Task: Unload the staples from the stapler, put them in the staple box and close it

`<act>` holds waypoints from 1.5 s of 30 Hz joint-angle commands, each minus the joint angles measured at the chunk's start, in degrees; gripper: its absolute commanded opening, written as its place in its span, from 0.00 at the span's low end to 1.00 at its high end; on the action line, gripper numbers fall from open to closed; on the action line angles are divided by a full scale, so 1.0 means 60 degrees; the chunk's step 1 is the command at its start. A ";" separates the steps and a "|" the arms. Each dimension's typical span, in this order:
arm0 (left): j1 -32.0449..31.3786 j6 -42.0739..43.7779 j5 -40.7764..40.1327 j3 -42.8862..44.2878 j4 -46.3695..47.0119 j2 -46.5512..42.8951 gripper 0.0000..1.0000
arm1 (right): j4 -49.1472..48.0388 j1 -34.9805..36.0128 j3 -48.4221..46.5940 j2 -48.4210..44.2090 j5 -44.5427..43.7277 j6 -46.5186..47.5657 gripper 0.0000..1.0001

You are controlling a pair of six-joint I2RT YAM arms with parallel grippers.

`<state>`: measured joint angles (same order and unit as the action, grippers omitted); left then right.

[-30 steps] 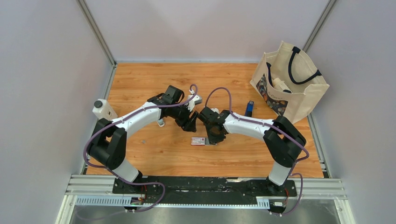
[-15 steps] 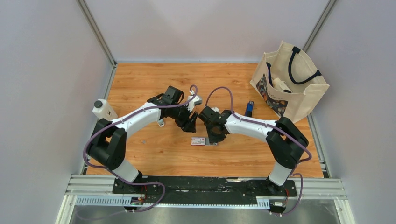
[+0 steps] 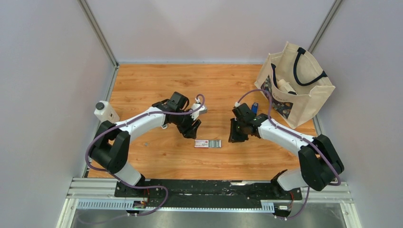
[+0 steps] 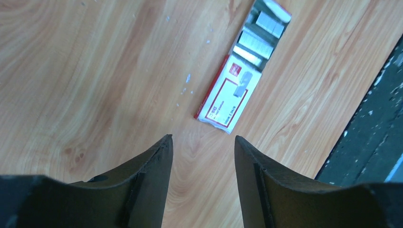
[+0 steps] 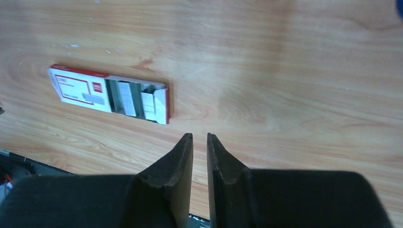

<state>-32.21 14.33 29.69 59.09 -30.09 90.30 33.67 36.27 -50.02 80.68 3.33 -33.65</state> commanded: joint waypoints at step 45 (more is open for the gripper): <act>-0.1722 0.0381 -0.2561 0.0552 -0.0889 0.1326 0.55 | -0.4367 -0.1050 0.1774 0.1508 0.3312 -0.1745 0.10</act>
<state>-41.65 17.65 14.37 60.38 -35.07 97.80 9.87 30.22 -39.62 89.19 22.06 -43.72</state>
